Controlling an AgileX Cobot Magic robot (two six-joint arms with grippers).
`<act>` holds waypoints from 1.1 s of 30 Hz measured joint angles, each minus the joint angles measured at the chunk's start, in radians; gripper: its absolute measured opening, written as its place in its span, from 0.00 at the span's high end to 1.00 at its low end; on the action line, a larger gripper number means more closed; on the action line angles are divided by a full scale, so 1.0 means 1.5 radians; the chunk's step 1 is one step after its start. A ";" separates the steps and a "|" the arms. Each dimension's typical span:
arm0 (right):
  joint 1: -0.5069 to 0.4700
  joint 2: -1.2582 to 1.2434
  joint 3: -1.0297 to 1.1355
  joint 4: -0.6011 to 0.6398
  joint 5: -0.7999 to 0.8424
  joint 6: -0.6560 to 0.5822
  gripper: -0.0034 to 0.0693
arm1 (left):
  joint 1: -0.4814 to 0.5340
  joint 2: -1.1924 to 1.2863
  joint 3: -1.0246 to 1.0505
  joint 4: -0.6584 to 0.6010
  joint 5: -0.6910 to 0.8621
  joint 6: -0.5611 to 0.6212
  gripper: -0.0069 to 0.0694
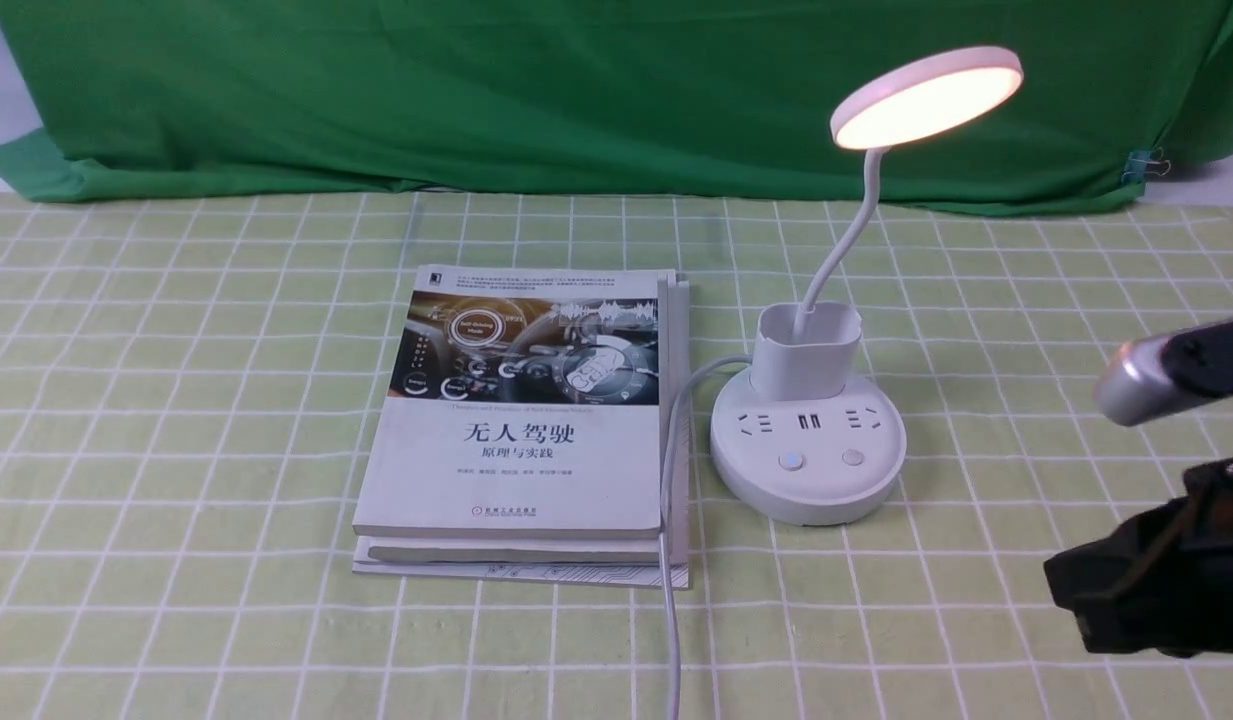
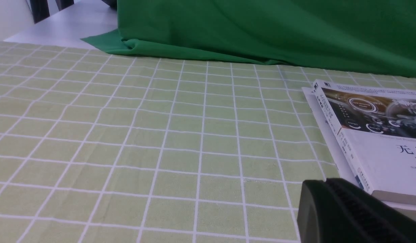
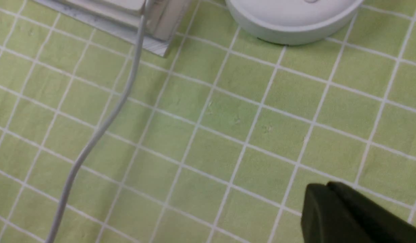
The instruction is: Turn on the table lamp on the green coffee tablecloth with your hand.
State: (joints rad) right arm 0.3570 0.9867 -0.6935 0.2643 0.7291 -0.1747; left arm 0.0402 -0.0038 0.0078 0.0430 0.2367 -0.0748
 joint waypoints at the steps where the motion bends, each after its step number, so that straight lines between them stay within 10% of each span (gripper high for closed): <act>1: 0.000 -0.019 0.003 0.000 0.001 0.003 0.91 | 0.000 0.000 0.000 0.000 0.000 0.000 0.91; 15: -0.002 -0.120 0.030 -0.028 -0.113 0.012 0.91 | 0.000 0.000 0.000 0.000 0.000 0.000 0.91; 27: -0.188 -0.522 0.434 -0.043 -0.409 -0.072 0.92 | 0.000 0.000 0.000 0.007 0.000 0.000 0.91; 33: -0.210 -0.645 0.467 -0.051 -0.358 -0.072 0.92 | 0.000 0.000 0.000 0.012 0.001 0.000 0.91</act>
State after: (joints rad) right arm 0.0415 0.0193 0.0073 0.1878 0.1915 -0.2827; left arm 0.0402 -0.0038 0.0078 0.0609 0.2377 -0.0748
